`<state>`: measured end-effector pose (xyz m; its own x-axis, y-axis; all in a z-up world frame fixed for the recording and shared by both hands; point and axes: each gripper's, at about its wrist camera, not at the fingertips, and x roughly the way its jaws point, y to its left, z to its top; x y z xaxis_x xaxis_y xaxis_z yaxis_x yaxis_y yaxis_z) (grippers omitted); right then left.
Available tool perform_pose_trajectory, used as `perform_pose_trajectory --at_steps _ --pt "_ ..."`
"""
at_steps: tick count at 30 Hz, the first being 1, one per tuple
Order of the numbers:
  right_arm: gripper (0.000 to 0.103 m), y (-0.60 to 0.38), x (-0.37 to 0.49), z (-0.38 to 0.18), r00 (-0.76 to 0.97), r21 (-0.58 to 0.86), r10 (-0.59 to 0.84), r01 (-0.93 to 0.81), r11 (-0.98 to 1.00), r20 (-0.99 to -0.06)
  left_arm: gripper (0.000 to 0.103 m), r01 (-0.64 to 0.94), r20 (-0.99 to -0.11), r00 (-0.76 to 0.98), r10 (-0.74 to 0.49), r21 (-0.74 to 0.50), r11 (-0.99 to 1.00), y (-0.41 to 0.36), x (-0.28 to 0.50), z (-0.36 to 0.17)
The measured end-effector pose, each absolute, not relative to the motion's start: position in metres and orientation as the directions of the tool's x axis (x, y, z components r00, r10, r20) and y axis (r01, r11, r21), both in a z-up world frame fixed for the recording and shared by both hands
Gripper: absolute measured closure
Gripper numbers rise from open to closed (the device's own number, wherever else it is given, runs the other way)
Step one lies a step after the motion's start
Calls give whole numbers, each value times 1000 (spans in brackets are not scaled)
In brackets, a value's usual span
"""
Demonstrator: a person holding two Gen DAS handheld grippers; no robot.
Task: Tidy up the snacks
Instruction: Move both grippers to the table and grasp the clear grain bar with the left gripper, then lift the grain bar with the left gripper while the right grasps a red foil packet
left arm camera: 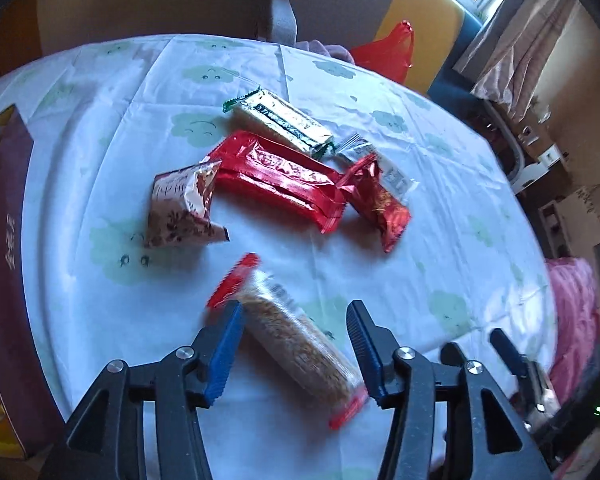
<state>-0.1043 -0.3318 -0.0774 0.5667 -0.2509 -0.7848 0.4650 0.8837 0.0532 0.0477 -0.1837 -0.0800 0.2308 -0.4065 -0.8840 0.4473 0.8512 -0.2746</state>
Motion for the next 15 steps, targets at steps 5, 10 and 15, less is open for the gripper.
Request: perform_pose_trajectory --at_steps 5,10,15 --pt "18 -335 -106 -86 558 78 -225 467 881 -799 73 563 -901 271 -338 -136 815 -184 33 -96" --pt "18 -337 -100 -85 579 122 -173 435 892 -797 74 630 -880 304 -364 -101 770 -161 24 -97" --pt "29 -335 -81 -80 610 173 -85 352 920 -788 73 672 -856 340 -390 -69 737 -150 16 -102"
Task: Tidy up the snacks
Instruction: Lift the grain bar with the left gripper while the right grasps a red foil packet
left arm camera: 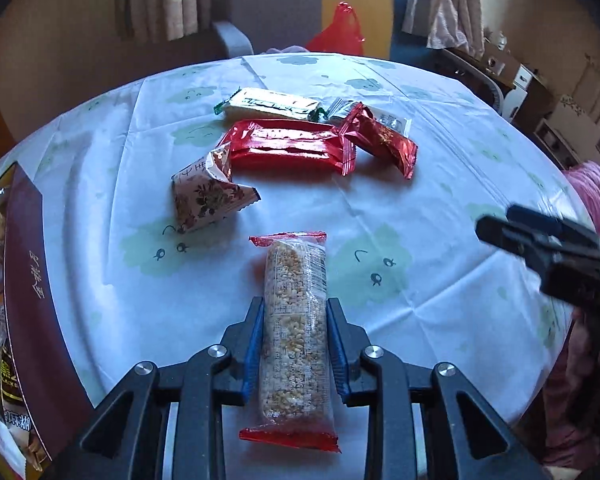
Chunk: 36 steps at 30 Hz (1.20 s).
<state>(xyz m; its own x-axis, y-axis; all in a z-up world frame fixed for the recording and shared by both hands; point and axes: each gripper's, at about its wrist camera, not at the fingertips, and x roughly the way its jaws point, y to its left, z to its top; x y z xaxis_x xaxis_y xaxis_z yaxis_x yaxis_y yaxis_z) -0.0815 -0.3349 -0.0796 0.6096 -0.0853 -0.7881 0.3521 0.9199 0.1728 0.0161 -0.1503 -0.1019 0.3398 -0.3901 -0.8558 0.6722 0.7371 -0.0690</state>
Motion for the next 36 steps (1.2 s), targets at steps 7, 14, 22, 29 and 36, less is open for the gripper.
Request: perform_pose_trajectory --at_steps 7,14,22,29,36 --pt "36 -331 -35 -66 627 155 4 186 970 -779 72 668 -843 365 -395 -58 742 -150 15 -105" --pt "32 -336 5 -69 591 66 -5 98 993 -807 72 666 -834 376 -404 -61 744 -148 13 -106" --pt "25 -335 37 -79 545 -4 9 -23 1000 -839 72 668 -829 391 -401 -44 743 -148 9 -106" --pt "64 -324 55 -98 491 -23 33 -108 994 -871 72 667 -828 394 -399 -41 744 -148 8 -106" --pt "68 -317 32 -94 496 61 77 -48 997 -865 72 668 -826 399 -398 -36 743 -148 7 -105"
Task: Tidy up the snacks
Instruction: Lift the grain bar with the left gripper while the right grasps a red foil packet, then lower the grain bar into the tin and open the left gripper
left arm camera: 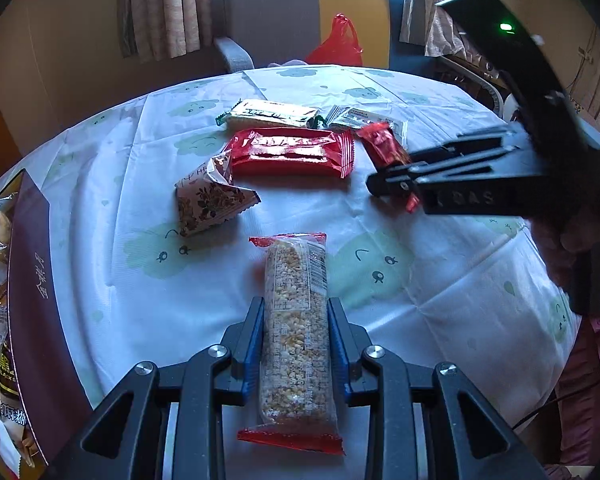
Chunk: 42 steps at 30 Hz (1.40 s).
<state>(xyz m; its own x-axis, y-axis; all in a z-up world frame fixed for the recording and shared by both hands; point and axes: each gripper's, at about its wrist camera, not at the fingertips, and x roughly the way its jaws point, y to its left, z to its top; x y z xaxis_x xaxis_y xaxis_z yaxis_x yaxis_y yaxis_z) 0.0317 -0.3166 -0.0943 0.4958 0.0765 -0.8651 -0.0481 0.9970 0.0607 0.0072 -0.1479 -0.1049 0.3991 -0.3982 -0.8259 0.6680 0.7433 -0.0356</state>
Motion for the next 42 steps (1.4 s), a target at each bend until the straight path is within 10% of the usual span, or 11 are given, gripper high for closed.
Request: perform_pose_trajectory --at_steps 21,42 --pt "67 -289 -18 -95 552 143 89 55 988 -829 73 596 -752 499 -432 -64 800 -98 7 -40" --pt "67 -277 -19 -95 554 63 10 76 995 -833 73 -57 -833 535 -142 -203 977 155 144 -42"
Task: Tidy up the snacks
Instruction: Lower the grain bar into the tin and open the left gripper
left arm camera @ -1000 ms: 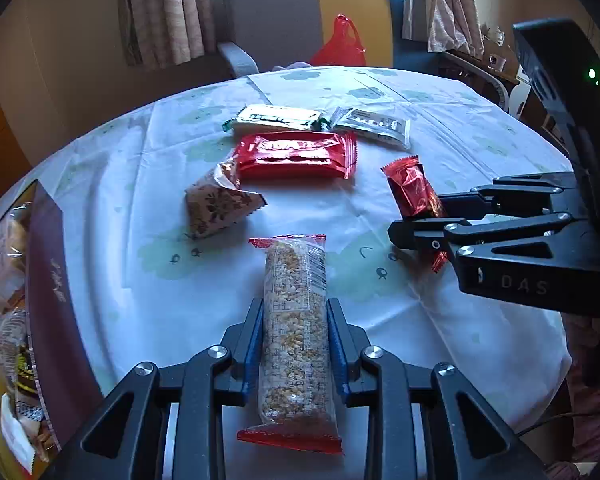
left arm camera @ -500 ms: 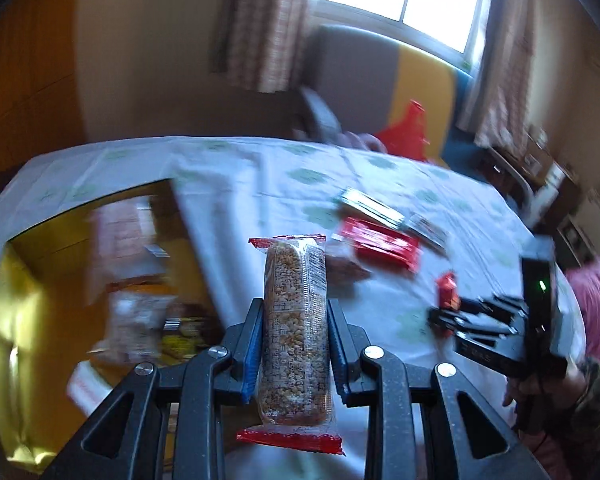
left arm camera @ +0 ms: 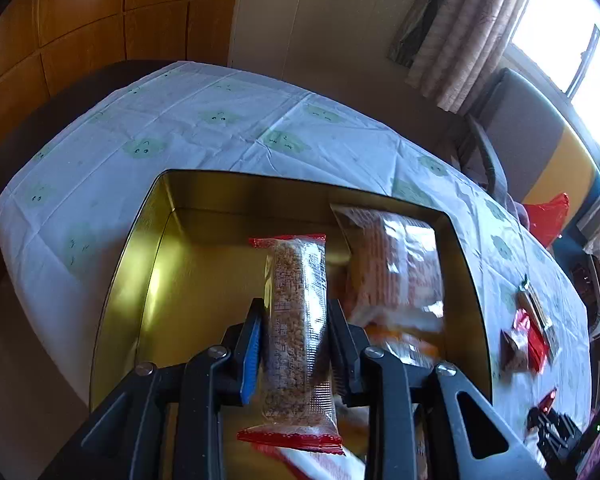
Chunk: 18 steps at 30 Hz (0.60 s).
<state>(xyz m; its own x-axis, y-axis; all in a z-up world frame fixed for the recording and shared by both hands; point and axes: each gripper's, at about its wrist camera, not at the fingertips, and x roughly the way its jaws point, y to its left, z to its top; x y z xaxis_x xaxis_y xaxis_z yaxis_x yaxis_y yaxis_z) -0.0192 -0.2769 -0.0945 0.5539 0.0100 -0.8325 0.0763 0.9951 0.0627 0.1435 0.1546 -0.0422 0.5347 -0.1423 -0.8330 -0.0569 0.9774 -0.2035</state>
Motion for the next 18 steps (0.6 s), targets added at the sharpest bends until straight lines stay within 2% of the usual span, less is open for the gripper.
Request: perform_pose_trajectory --at_steps 10,16,18 --pt "67 -276 -18 -95 549 57 -1 88 994 -836 71 -46 -865 485 -127 -170 984 128 205 -76" --pt "67 -276 -18 -96 550 58 -2 92 994 -835 69 -49 -854 510 -101 -145 988 124 191 -68" --pt "67 -276 -18 -96 551 58 -2 91 994 -835 69 -73 -845 533 -47 -101 992 123 176 -61"
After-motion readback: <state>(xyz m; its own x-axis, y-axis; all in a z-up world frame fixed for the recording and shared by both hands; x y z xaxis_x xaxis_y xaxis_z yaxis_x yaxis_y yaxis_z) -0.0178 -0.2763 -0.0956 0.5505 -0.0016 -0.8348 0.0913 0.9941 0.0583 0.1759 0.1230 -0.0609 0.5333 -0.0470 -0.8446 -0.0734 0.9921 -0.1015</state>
